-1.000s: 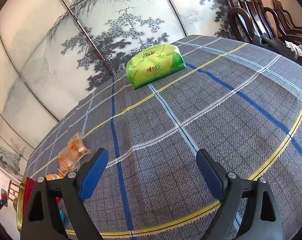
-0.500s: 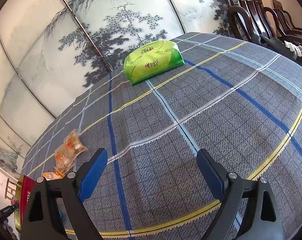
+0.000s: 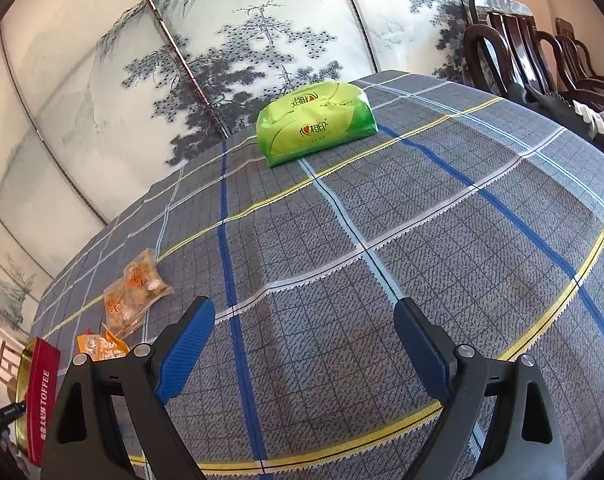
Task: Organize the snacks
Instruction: 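Carry the tea packet into the tin and open the left gripper, then grasp the clear packet with teal ends with the right gripper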
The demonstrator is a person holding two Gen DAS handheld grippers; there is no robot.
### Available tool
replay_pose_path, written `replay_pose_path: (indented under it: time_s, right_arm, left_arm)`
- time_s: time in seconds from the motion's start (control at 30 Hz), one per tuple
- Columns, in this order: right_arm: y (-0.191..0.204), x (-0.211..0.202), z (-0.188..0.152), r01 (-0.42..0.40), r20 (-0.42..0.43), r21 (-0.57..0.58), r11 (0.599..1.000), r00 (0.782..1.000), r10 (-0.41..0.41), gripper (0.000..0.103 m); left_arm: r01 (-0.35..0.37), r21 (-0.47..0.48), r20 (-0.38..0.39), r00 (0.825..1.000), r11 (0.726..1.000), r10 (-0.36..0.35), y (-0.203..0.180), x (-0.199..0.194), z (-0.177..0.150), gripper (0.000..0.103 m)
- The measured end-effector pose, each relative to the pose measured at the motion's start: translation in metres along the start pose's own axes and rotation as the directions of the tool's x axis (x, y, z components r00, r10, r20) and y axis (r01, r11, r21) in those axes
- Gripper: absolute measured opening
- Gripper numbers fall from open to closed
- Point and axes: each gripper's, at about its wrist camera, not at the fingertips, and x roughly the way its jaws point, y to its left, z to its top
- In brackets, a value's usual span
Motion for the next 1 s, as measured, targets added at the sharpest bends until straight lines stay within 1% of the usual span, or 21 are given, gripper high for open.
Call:
replay_pose_path:
  time_s: [0.07, 0.1, 0.2, 0.27, 0.3, 0.33, 0.37, 0.4, 0.43, 0.5, 0.57, 0.63, 0.7, 0.73, 0.8, 0.83, 0.87, 0.9, 0.93, 0.97, 1.0]
  right_arm:
    - [0.010, -0.004, -0.003, 0.019, -0.009, -0.051, 0.999, 1.000, -0.019, 0.091]
    - [0.015, -0.005, -0.007, 0.013, -0.026, -0.076, 0.997, 1.000, -0.015, 0.091]
    - [0.041, -0.013, -0.023, -0.077, -0.099, -0.174, 0.982, 0.993, 0.060, 0.091]
    - [0.066, -0.023, -0.039, -0.130, -0.138, -0.282, 0.951, 0.986, 0.094, 0.091]
    - [0.078, -0.028, -0.047, -0.154, -0.151, -0.335, 0.930, 0.983, 0.109, 0.091]
    - [0.091, -0.034, -0.056, -0.177, -0.163, -0.388, 0.904, 0.979, 0.121, 0.091]
    - [0.103, -0.039, -0.065, -0.195, -0.176, -0.438, 0.878, 0.976, 0.129, 0.091]
    - [0.115, -0.043, -0.073, -0.212, -0.185, -0.482, 0.850, 0.973, 0.138, 0.091]
    - [0.126, -0.048, -0.081, -0.229, -0.191, -0.522, 0.822, 0.970, 0.149, 0.091]
    - [0.146, -0.055, -0.094, -0.244, -0.195, -0.587, 0.772, 0.968, 0.158, 0.091]
    - [0.164, -0.053, -0.106, -0.256, -0.209, -0.627, 0.736, 0.965, 0.157, 0.091]
    - [0.175, -0.047, -0.113, -0.264, -0.231, -0.643, 0.719, 0.962, 0.146, 0.091]
    - [0.187, -0.035, -0.115, -0.275, -0.255, -0.637, 0.720, 0.957, 0.139, 0.090]
    - [0.187, -0.033, -0.117, -0.279, -0.263, -0.629, 0.725, 0.955, 0.140, 0.089]
    - [0.189, -0.021, -0.113, -0.287, -0.284, -0.613, 0.736, 0.949, 0.134, 0.077]
    - [0.190, -0.016, -0.112, -0.279, -0.284, -0.612, 0.740, 0.951, 0.124, 0.066]
    - [0.190, -0.015, -0.109, -0.278, -0.277, -0.614, 0.739, 0.952, 0.128, 0.057]
    - [0.191, -0.016, -0.109, -0.271, -0.272, -0.620, 0.737, 0.954, 0.122, 0.052]
    - [0.190, -0.017, -0.110, -0.259, -0.264, -0.630, 0.732, 0.958, 0.112, 0.042]
    - [0.191, -0.017, -0.111, -0.251, -0.259, -0.636, 0.730, 0.960, 0.104, 0.039]
    - [0.190, -0.017, -0.110, -0.249, -0.257, -0.630, 0.736, 0.961, 0.106, 0.039]
  left_arm:
    - [0.010, 0.000, -0.001, 1.000, 1.000, -0.010, 0.000, 0.001, 0.000, 0.031]
    - [0.021, 0.001, -0.003, 1.000, 1.000, -0.021, 0.000, 0.001, 0.000, 0.031]
    - [0.062, 0.003, -0.003, 0.998, 0.998, -0.062, 0.000, -0.001, -0.001, 0.033]
    - [0.067, 0.005, 0.012, 0.998, 0.998, -0.067, 0.000, -0.002, -0.002, 0.037]
    - [0.070, 0.007, 0.022, 0.997, 0.997, -0.070, 0.000, -0.003, -0.003, 0.043]
    - [0.084, 0.006, 0.035, 0.996, 0.996, -0.085, 0.001, -0.005, -0.003, 0.058]
    - [0.115, 0.003, 0.049, 0.992, 0.993, -0.115, 0.002, -0.008, -0.005, 0.064]
    - [0.149, -0.003, 0.065, 0.987, 0.989, -0.149, 0.003, -0.013, -0.006, 0.072]
    - [0.161, -0.003, 0.085, 0.983, 0.987, -0.161, 0.004, -0.019, -0.009, 0.076]
    - [0.159, 0.022, 0.147, 0.976, 0.987, -0.160, 0.003, -0.035, -0.014, 0.085]
    - [0.170, 0.037, 0.209, 0.962, 0.985, -0.174, 0.005, -0.055, -0.019, 0.085]
    - [0.223, 0.026, 0.255, 0.941, 0.975, -0.222, 0.012, -0.075, -0.028, 0.086]
    - [0.273, 0.010, 0.281, 0.923, 0.962, -0.264, 0.021, -0.093, -0.041, 0.088]
    - [0.286, 0.007, 0.288, 0.917, 0.958, -0.276, 0.024, -0.100, -0.049, 0.088]
    - [0.302, 0.003, 0.297, 0.910, 0.953, -0.289, 0.030, -0.111, -0.066, 0.089]
    - [0.309, 0.005, 0.298, 0.907, 0.951, -0.297, 0.032, -0.115, -0.075, 0.089]
    - [0.313, 0.008, 0.297, 0.906, 0.950, -0.301, 0.035, -0.119, -0.085, 0.089]
    - [0.314, 0.010, 0.298, 0.905, 0.949, -0.303, 0.038, -0.123, -0.093, 0.089]
    - [0.310, 0.010, 0.301, 0.906, 0.951, -0.299, 0.042, -0.127, -0.102, 0.089]
    - [0.304, 0.002, 0.308, 0.906, 0.953, -0.290, 0.047, -0.130, -0.109, 0.089]
    - [0.303, -0.008, 0.315, 0.905, 0.953, -0.285, 0.052, -0.134, -0.116, 0.089]
